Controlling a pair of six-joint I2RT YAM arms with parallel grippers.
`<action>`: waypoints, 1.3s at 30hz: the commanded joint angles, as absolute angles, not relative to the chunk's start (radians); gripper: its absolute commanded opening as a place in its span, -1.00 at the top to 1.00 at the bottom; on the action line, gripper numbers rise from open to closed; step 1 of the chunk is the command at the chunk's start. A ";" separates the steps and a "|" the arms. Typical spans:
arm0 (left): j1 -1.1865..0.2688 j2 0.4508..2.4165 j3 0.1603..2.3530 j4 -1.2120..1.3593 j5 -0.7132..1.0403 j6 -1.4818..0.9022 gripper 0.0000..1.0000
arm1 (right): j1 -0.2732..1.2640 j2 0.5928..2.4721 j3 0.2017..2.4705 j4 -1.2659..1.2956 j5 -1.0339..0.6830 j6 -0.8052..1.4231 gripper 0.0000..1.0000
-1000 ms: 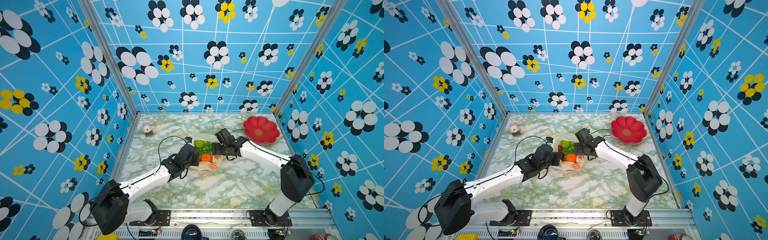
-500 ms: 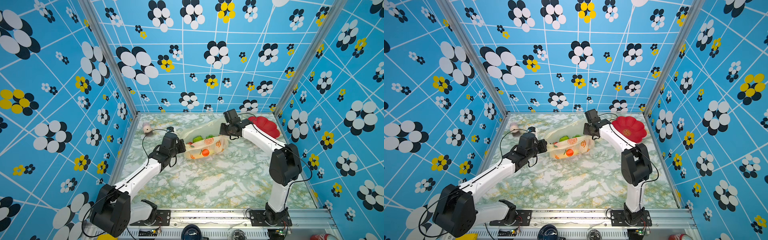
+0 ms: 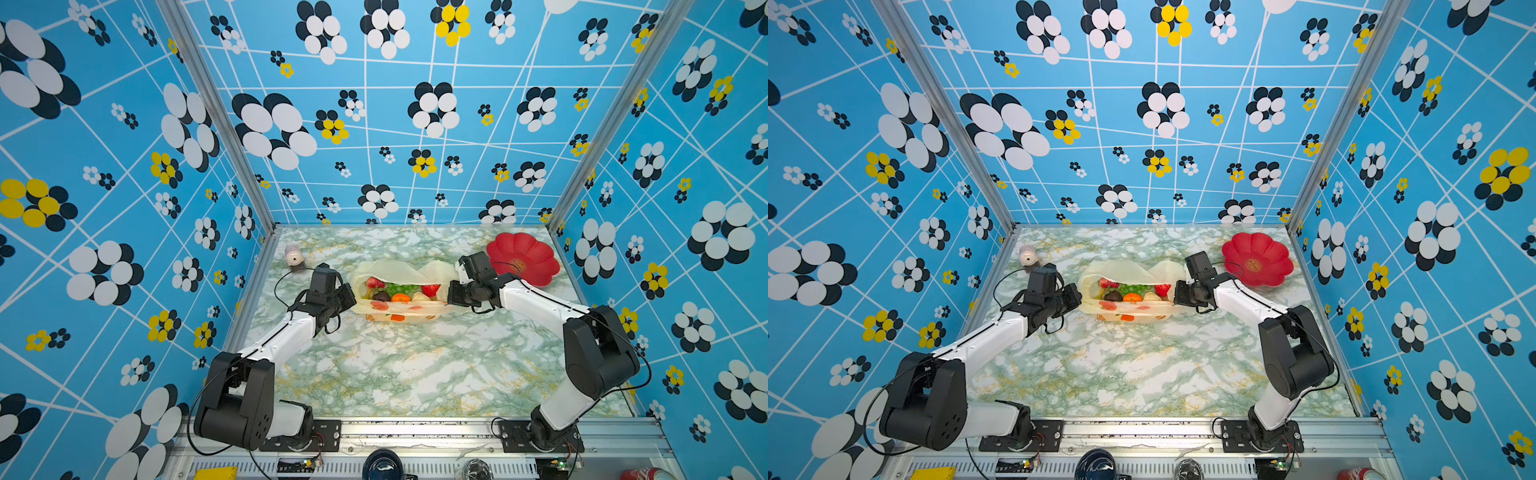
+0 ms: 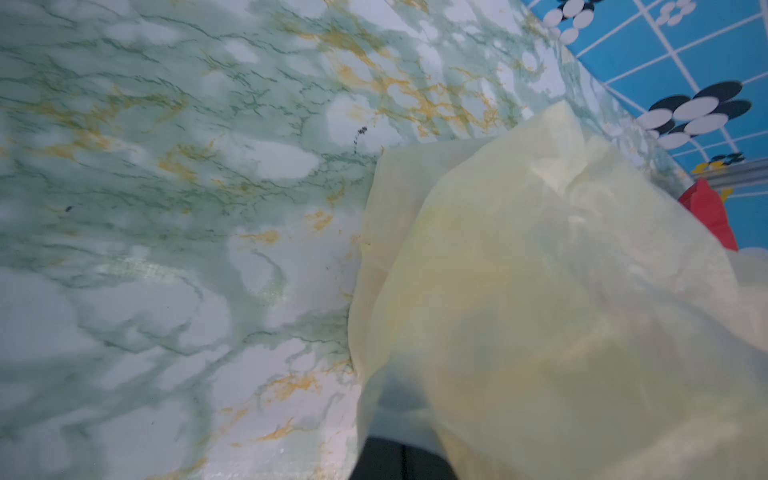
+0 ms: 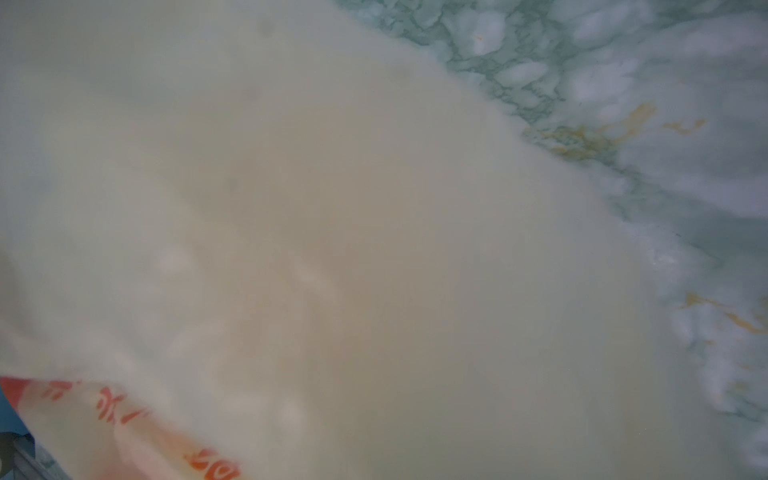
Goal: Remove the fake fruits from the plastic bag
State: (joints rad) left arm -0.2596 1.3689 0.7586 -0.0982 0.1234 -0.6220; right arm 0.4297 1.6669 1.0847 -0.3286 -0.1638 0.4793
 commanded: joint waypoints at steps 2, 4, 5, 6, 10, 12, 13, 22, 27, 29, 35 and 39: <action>-0.418 1.351 0.876 -0.371 -0.120 -0.488 0.63 | 0.466 1.575 1.042 -0.302 -0.167 0.458 1.00; -0.480 1.321 0.904 -0.460 -0.250 -0.478 0.16 | 0.471 1.546 1.022 -0.315 -0.137 0.455 1.00; -0.512 1.299 0.914 -0.503 -0.314 -0.476 -0.08 | 0.472 1.533 1.013 -0.320 -0.121 0.453 1.00; -0.544 1.279 0.924 -0.542 -0.371 -0.474 -0.21 | 0.474 1.520 1.005 -0.326 -0.109 0.447 1.00; -0.677 1.231 0.991 -0.672 -0.545 -0.451 -0.41 | 0.479 1.477 0.978 -0.345 -0.089 0.429 1.00; -0.761 1.226 1.039 -0.715 -0.631 -0.417 -0.46 | 0.483 1.455 0.964 -0.348 -0.084 0.421 1.00; -0.793 1.228 1.055 -0.706 -0.629 -0.384 -0.46 | 0.485 1.446 0.962 -0.350 -0.083 0.417 1.00; -0.797 1.539 1.311 -0.751 -0.591 -0.232 -0.28 | 0.497 1.372 0.939 -0.375 -0.059 0.386 1.00; -0.707 1.712 1.443 -0.778 -0.599 -0.181 -0.30 | 0.497 1.344 0.934 -0.414 -0.085 0.347 1.00; -0.674 1.768 1.506 -0.769 -0.616 -0.155 -0.34 | 0.501 1.347 0.931 -0.429 -0.097 0.327 1.00; -0.569 1.917 1.712 -0.775 -0.501 -0.135 -0.17 | 0.523 1.365 0.900 -0.406 -0.123 0.312 1.00; -0.494 2.061 1.863 -0.877 -0.453 -0.178 -0.19 | 0.526 1.381 0.885 -0.377 -0.141 0.323 1.00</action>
